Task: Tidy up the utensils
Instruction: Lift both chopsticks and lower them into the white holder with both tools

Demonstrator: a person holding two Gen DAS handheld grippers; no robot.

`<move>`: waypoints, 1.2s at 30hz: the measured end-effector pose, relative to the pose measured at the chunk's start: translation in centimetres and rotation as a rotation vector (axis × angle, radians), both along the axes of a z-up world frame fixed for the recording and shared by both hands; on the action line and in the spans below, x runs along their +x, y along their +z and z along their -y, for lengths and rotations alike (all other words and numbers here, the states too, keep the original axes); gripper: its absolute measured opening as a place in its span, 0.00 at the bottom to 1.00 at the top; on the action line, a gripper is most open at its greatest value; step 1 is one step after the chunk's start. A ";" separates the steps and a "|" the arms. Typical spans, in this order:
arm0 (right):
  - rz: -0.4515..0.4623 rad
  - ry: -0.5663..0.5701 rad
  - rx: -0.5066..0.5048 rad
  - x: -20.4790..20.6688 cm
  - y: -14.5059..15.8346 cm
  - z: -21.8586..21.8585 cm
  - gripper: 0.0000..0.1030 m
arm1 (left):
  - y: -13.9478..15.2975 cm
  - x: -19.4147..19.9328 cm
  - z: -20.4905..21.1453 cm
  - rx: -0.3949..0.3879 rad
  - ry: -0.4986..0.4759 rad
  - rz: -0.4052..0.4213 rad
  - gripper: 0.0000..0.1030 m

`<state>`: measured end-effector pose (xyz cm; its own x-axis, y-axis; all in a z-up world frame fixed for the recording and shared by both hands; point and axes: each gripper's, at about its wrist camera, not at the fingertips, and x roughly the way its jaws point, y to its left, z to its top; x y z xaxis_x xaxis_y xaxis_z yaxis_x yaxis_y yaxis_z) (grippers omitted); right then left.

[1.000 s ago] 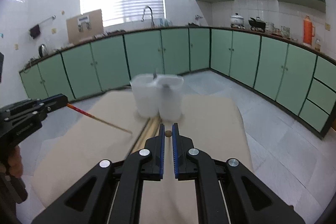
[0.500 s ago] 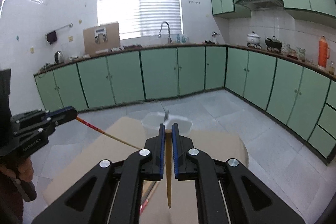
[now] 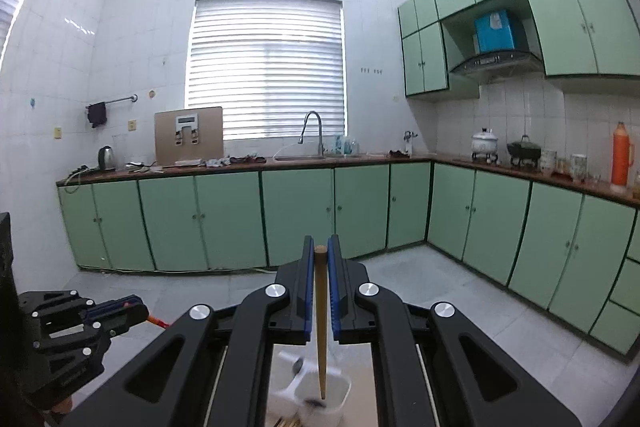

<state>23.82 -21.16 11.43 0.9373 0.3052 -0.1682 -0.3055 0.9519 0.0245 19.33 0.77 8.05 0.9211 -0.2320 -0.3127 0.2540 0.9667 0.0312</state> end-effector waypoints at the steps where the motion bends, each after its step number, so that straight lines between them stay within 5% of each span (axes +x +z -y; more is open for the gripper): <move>1: 0.001 -0.002 -0.002 0.8 -0.6 -0.2 0.07 | -0.3 1.0 0.0 -0.012 -0.001 -0.012 0.05; 10: -0.106 -0.023 -0.015 6.4 -7.1 -1.6 0.07 | -4.4 6.8 0.6 -0.021 -0.002 -0.116 0.05; 16: -0.146 -0.030 -0.008 8.2 -8.8 -1.2 0.07 | -6.1 8.6 -0.6 -0.030 0.000 -0.158 0.05; 28: -0.113 -0.035 -0.002 7.8 -7.8 -0.8 0.07 | -1.6 4.0 -3.3 -0.061 -0.029 -0.053 0.05; 36: -0.116 -0.042 0.000 7.4 -7.8 -1.2 0.07 | -0.7 2.5 -2.9 -0.036 -0.066 -0.072 0.05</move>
